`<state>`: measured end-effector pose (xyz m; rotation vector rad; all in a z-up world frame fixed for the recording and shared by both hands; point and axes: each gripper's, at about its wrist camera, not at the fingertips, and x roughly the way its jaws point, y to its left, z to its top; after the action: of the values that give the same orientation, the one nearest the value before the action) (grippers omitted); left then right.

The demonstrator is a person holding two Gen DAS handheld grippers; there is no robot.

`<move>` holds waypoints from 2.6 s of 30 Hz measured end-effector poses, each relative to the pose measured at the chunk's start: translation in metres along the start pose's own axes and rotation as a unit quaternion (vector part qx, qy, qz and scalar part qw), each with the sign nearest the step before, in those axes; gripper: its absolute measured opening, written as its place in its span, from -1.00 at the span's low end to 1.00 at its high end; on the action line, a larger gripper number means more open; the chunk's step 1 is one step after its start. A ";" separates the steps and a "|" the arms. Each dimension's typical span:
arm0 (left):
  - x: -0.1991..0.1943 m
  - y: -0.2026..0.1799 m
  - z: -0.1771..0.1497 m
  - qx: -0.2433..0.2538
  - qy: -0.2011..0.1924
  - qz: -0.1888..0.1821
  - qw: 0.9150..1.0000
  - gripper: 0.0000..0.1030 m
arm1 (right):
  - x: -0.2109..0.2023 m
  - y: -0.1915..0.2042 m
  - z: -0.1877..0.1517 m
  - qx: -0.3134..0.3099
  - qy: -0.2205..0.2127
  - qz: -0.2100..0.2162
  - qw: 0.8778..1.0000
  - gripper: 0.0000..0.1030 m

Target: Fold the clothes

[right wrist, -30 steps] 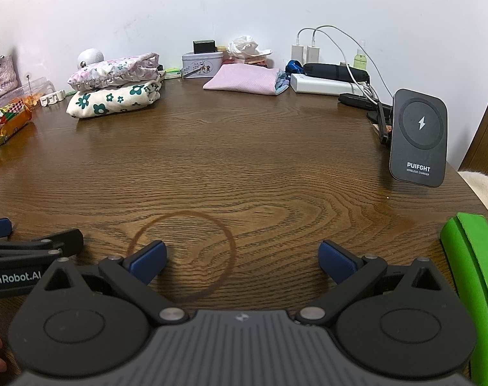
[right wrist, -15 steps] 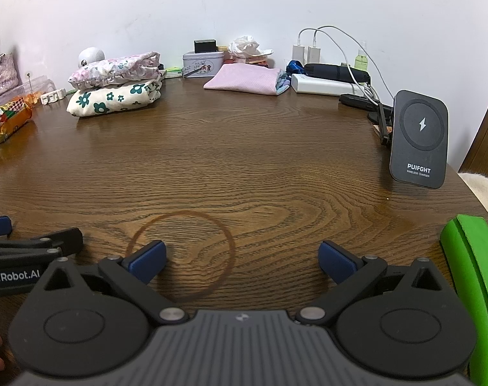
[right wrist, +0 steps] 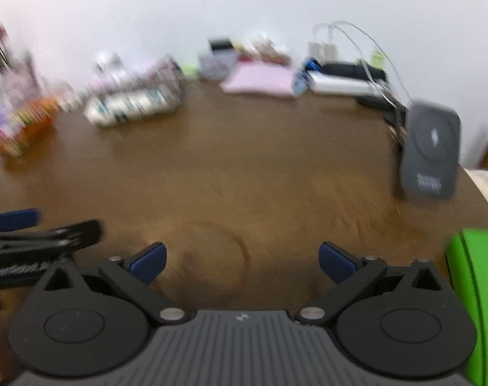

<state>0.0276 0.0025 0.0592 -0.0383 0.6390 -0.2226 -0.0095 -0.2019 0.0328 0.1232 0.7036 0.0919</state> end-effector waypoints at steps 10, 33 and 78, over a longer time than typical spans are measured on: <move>0.172 -0.031 0.184 -0.063 -0.011 -0.011 0.998 0.85 | 0.071 -0.086 0.216 0.074 -0.052 0.047 0.995 0.87; 0.155 -0.039 0.175 -0.063 -0.005 -0.123 0.990 -0.91 | 0.152 -0.072 0.240 0.114 0.052 0.131 0.983 -0.94; -0.119 0.004 -0.032 -0.008 -0.088 -0.176 0.980 -0.85 | -0.117 -0.034 -0.036 0.030 -0.066 0.329 0.942 -0.95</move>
<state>-0.0838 0.0330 0.1031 -0.1853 0.4531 -0.5506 -0.1201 -0.2473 0.0748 0.4186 0.5072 0.6972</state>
